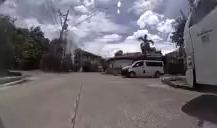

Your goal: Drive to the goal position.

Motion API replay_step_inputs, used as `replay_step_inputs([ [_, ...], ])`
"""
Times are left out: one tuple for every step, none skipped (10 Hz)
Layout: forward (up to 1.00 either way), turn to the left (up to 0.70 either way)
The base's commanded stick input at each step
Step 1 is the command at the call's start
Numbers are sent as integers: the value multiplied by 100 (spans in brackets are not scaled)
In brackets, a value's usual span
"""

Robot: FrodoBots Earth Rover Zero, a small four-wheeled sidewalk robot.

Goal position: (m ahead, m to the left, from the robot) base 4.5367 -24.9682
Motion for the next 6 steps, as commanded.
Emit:
replay_step_inputs([
  [50, 0],
  [50, 0],
  [50, 0],
  [50, 0],
  [50, 0],
  [50, -28],
])
